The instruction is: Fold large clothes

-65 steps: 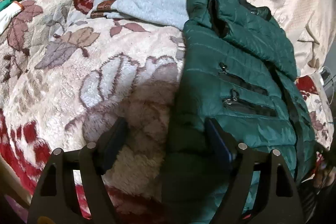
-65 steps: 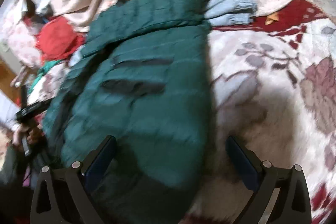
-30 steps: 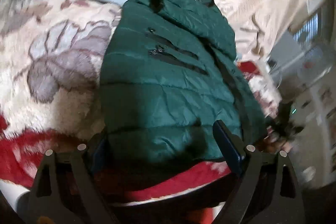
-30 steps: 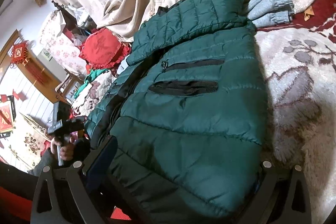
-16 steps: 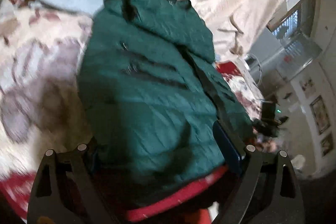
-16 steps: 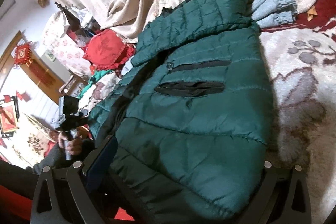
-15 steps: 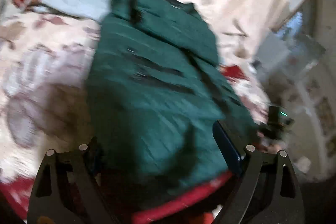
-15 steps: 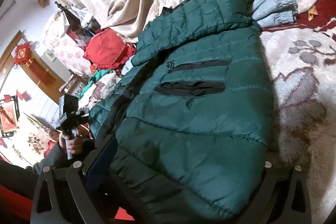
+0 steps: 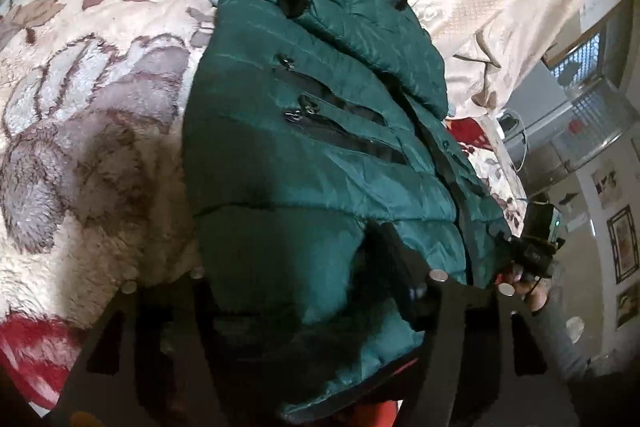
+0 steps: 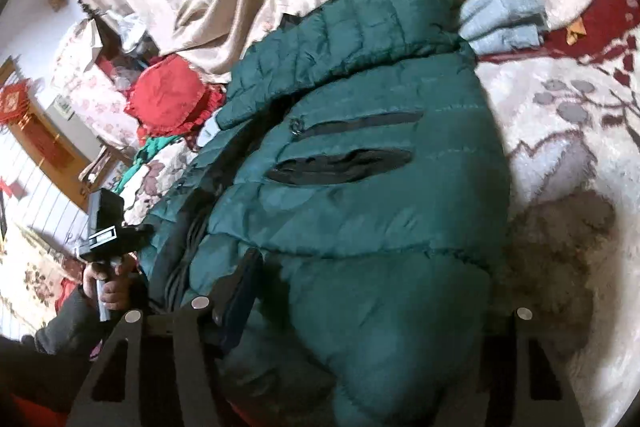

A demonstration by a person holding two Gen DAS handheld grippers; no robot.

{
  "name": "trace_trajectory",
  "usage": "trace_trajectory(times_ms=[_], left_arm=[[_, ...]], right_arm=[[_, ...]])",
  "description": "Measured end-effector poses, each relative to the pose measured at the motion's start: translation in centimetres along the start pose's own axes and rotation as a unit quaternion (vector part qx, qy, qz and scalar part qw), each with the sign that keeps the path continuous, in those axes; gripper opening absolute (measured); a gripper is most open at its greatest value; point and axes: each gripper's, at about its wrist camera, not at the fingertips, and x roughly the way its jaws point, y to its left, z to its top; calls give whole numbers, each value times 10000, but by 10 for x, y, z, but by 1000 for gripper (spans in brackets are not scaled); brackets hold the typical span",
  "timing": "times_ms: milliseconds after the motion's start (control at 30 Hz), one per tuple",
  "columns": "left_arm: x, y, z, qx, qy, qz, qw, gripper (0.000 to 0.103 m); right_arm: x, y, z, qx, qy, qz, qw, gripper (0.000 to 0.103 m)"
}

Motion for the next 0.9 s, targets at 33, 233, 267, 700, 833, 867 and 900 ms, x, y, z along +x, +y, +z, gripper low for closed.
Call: trace_trajectory(times_ms=[33,233,267,700,833,867,900], left_arm=[[0,-1,-1,28,-17,-9,10000,67],[2,-15,-6,240,-269,374,9987,70],[2,-18,-8,245,-354,487,9979,70],[-23,-27,-9,254,-819,984,9914,14],[-36,-29,-12,355,-831,1080,9900,14],[-37,-31,-13,414,-815,1179,9888,14],[-37,-33,-14,439,-784,1265,9879,14]], right_arm=[[1,-1,-2,6,30,-26,10000,65],[6,4,0,-40,201,-265,9994,65],[7,4,2,-36,216,-285,9994,65],[-27,29,2,-601,-583,-533,9951,24],[-29,36,-5,-667,-515,-1212,9890,24],[-30,36,-5,-642,-495,-1272,9886,23],[-31,38,-8,-603,-490,-1358,9877,23]])
